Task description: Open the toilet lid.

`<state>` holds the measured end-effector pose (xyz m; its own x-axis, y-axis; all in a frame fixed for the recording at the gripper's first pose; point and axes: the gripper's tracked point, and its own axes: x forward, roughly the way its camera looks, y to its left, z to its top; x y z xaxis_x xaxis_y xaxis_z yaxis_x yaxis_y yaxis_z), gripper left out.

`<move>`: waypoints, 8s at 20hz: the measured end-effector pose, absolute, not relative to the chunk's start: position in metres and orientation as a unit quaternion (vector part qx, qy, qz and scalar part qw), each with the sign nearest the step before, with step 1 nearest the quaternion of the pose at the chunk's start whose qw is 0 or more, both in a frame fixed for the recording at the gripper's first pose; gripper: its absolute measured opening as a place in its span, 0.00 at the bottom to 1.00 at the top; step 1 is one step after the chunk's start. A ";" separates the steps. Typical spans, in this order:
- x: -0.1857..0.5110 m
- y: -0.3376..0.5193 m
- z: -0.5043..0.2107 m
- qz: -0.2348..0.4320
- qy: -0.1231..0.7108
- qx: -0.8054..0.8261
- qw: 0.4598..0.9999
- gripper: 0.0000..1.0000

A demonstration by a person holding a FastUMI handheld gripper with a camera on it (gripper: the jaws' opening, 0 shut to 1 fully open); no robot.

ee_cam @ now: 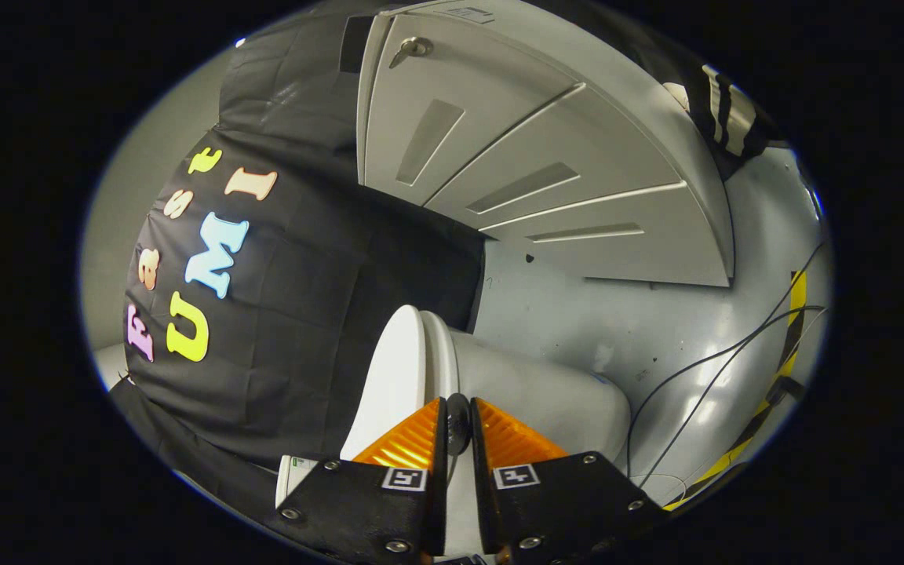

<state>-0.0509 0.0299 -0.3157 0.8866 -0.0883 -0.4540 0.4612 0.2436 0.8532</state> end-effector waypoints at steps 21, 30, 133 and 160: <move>-0.037 0.026 -0.248 -0.202 0.186 0.521 0.808 0.00; -0.030 0.034 -0.199 -0.190 0.183 0.492 0.830 0.00; 0.022 0.458 0.072 0.124 0.084 0.029 0.988 0.01; 0.032 0.357 0.146 0.180 -0.020 0.053 0.982 0.95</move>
<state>0.0321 0.3570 0.1460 0.9345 0.3512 0.0584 -0.3554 0.9298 0.0961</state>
